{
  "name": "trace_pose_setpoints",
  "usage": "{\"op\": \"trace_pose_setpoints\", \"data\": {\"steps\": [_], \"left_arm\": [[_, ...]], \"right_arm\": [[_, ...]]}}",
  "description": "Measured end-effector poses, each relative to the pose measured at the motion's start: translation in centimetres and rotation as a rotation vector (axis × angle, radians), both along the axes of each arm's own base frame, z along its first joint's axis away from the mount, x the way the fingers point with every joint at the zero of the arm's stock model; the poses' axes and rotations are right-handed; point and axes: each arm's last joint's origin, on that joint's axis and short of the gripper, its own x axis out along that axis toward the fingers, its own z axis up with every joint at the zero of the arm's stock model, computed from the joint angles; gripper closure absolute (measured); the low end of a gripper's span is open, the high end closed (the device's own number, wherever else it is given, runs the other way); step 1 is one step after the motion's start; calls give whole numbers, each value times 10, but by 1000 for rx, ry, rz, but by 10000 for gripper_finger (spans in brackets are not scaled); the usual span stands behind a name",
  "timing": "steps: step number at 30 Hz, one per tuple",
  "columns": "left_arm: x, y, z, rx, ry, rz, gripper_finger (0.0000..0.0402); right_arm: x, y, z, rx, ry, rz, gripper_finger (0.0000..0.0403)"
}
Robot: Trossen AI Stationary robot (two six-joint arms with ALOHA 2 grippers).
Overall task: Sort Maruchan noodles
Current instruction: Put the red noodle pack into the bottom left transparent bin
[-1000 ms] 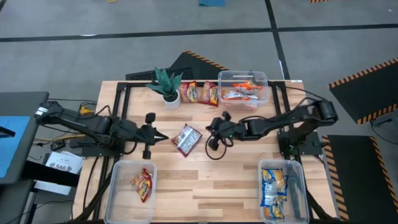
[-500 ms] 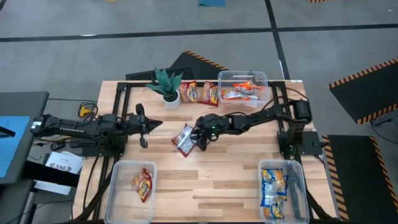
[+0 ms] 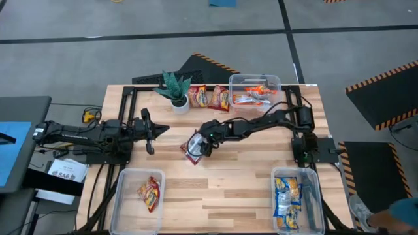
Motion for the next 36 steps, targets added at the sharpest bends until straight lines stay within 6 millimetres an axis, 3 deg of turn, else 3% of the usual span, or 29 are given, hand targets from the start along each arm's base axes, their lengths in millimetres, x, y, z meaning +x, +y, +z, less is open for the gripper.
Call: {"op": "trace_pose_setpoints", "data": {"steps": [14, 18, 25, 30, 36], "left_arm": [[0, 0, 0, 8, 6, 2, 401], [0, 0, 0, 8, 6, 2, 401], [0, 0, 0, 7, 6, 10, 401], [-1, 2, 1, 21, 1, 57, 401], [-7, 6, 2, 0, -6, 231, 401]], "right_arm": [[7, 7, -23, -30, 25, 21, 132], [5, 7, -25, -31, 50, 22, 189], [2, 10, -28, -44, 84, 34, 381], [2, 16, -26, -46, 83, 44, 395], [-9, 36, 5, -40, 65, 112, 396]]}}
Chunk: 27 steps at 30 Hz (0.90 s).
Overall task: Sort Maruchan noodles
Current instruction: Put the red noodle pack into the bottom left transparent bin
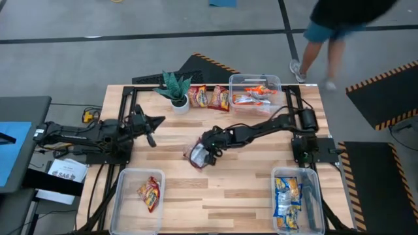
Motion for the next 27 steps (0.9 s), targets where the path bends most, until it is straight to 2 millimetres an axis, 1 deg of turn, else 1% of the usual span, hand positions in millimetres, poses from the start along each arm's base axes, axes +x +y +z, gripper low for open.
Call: {"op": "trace_pose_setpoints", "data": {"steps": [5, 7, 11, 14, 16, 18, 22, 24, 27], "left_arm": [[-7, 1, 4, -11, -43, 40, 401], [-11, 1, 6, -13, -66, 41, 401], [-16, 2, 8, -16, -86, 37, 401], [-19, 2, 9, -22, -102, 36, 401], [-20, 2, 10, -23, -111, 36, 401], [-20, 2, 10, -24, -113, 36, 401], [-20, 2, 10, -24, -112, 36, 401], [-20, 2, 10, -24, -112, 36, 401], [-20, 2, 10, -24, -112, 36, 401]], "right_arm": [[0, 28, 51, -6, -233, 102, 396], [0, 41, 63, -7, -315, 150, 396], [4, 67, 80, 21, -500, 254, 396], [5, 81, 90, 62, -621, 327, 396], [5, 87, 96, 63, -683, 346, 396], [5, 91, 100, 65, -721, 355, 396], [7, 90, 110, 64, -783, 356, 396], [18, 91, 111, 70, -805, 370, 396], [39, 96, 103, 90, -789, 433, 396]]}}
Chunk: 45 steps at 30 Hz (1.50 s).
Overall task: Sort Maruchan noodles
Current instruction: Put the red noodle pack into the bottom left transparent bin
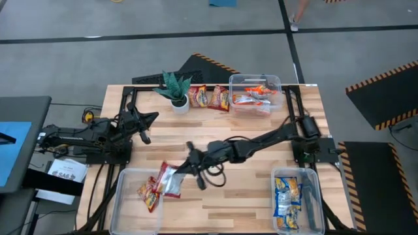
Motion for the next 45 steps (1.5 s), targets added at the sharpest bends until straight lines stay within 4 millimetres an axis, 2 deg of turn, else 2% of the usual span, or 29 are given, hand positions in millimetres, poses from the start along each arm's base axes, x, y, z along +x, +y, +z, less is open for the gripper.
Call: {"op": "trace_pose_setpoints", "data": {"steps": [5, 10, 14, 20, 26, 31, 35, 38, 42, 45], "left_arm": [[0, 0, 0, 0, 1, 0, 401], [0, 0, 0, 9, 8, 1, 401], [0, 0, 0, 9, 10, 2, 401], [0, 0, 0, 9, 9, 0, 401], [0, 0, 0, 8, 9, 0, 401], [0, 0, 0, 8, 9, 0, 401], [0, 0, -1, 8, 14, 0, 401], [0, 0, -2, 8, 24, 0, 401], [1, 0, -3, 8, 37, 0, 401], [1, 0, -3, 8, 40, 0, 401]], "right_arm": [[38, 3, -3, -2, 0, 84, 396], [66, -1, -5, 5, -21, 124, 396], [81, 3, -3, 11, -65, 165, 396], [99, 7, -15, 21, -70, 187, 390], [99, 6, -10, 41, -52, 151, 315], [100, 6, -11, 40, -56, 151, 230], [99, -3, -14, 30, 26, 138, 172], [92, -18, -3, -14, 130, 116, 151], [70, -37, 18, -154, 308, 76, 149], [53, -44, 16, -280, 490, -32, 149]]}}
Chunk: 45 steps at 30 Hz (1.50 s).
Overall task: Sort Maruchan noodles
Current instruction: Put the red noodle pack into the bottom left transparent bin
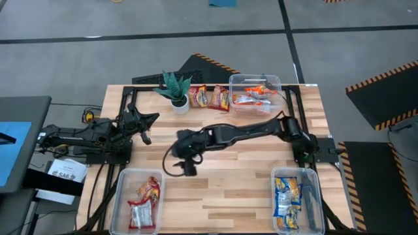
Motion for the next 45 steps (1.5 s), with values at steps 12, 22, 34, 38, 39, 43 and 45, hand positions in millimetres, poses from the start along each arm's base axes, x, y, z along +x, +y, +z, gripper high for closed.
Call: {"op": "trace_pose_setpoints", "data": {"steps": [12, 22, 34, 38, 39, 43, 45], "left_arm": [[0, 0, -1, -15, 5, -3, 401], [0, 0, 0, -13, -7, -2, 401], [0, 0, 0, -12, -4, -4, 401], [0, 0, 0, -12, -4, -4, 401], [0, 0, 0, -12, -4, -4, 401], [0, 0, 0, -13, -4, -4, 401], [0, 0, 0, -13, -4, -3, 401]], "right_arm": [[-62, -61, -55, -353, 285, -555, 149], [-76, -168, -55, -197, 447, -928, 149], [-77, -201, -92, -159, 558, -967, 149], [-76, -205, -102, -177, 581, -983, 149], [-75, -206, -105, -190, 585, -991, 149], [-74, -210, -112, -261, 613, -1005, 149], [-72, -212, -107, -279, 598, -1011, 149]]}}
